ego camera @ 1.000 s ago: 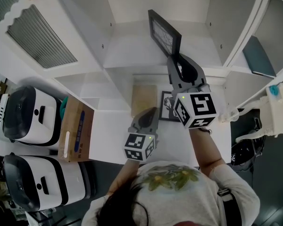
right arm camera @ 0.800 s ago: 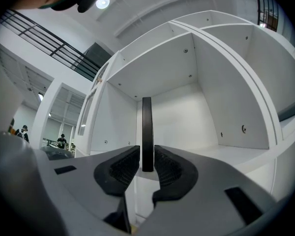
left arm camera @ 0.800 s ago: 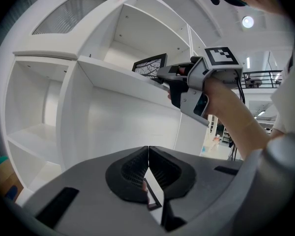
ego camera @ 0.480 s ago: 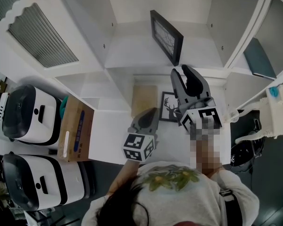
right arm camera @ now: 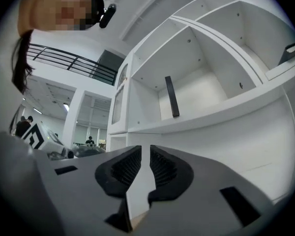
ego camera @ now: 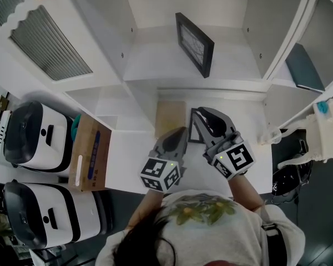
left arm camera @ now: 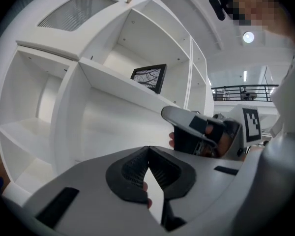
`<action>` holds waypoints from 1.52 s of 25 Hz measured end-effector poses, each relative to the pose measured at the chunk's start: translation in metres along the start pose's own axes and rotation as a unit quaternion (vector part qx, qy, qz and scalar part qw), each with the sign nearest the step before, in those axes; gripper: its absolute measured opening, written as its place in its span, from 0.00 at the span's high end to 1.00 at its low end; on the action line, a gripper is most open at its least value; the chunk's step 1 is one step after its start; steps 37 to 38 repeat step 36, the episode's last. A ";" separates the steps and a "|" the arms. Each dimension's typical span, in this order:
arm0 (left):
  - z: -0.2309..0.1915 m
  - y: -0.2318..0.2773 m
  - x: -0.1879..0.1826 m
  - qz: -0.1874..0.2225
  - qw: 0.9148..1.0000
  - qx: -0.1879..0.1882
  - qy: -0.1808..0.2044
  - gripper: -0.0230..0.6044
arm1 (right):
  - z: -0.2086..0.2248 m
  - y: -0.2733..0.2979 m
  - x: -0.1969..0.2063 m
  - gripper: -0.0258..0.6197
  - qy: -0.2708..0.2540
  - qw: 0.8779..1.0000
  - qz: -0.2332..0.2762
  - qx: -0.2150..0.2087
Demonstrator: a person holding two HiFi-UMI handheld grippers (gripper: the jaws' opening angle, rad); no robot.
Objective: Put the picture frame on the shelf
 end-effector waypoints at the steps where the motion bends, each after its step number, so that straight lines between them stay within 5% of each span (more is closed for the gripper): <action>1: 0.001 -0.001 -0.001 0.009 1.000 0.000 0.001 0.92 | -0.003 -0.001 0.004 0.85 0.000 1.000 -0.007 -0.005; 7: 0.002 -0.004 -0.001 0.012 1.000 0.001 -0.013 0.92 | -0.013 -0.006 0.024 0.90 0.049 0.997 -0.041 -0.030; 17: 0.005 -0.006 -0.002 0.002 1.000 0.004 -0.007 0.92 | -0.023 -0.005 0.027 0.91 0.037 0.995 -0.085 -0.033; 38: 0.004 -0.003 0.004 -0.034 0.999 -0.020 0.002 0.92 | -0.029 0.006 0.029 0.91 0.042 0.994 -0.087 -0.045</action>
Point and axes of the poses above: the fingertips, and each gripper's own axes: y forward along the fingers, z to its right, x out of its underside, the point moved 10 cm from there along -y, backward along the fingers, and after that the axes turned 6 degrees about -y, right-handed, at the moved point
